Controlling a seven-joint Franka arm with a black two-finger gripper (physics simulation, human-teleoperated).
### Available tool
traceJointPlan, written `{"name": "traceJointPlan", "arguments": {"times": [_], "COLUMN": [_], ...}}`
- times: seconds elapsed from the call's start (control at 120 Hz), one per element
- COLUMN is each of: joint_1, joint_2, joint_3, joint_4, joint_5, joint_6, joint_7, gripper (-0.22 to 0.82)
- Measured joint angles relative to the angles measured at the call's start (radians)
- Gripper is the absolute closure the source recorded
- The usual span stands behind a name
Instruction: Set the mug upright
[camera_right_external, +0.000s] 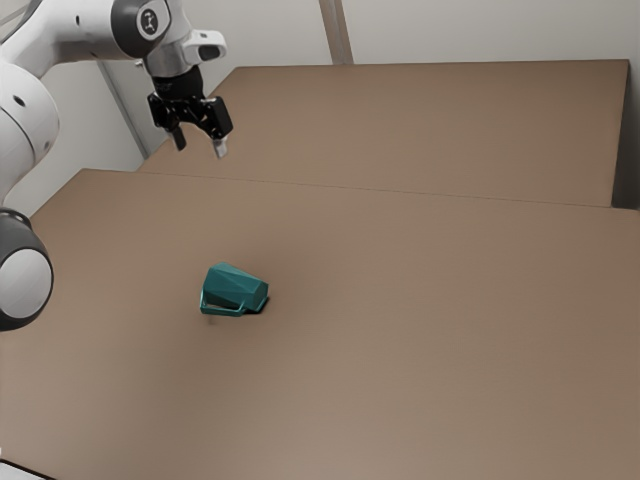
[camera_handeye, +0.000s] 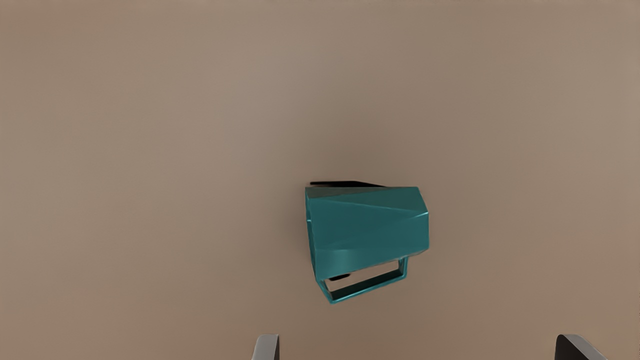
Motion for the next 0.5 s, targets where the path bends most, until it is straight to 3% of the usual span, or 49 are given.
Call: {"name": "traceJointPlan", "arguments": {"times": [0.2,0.308,0.5], "joint_1": [-0.013,-0.049,-0.086], "joint_2": [0.002,-0.022,-0.116], "joint_3": [0.004,0.007,0.199], "joint_4": [0.010,-0.067,-0.345], "joint_5": [0.006,0.010,-0.083], "joint_6": [0.007,0.008,0.038], "joint_7": [0.003,0.004,0.023], "gripper": [0.00,0.00,0.00]}}
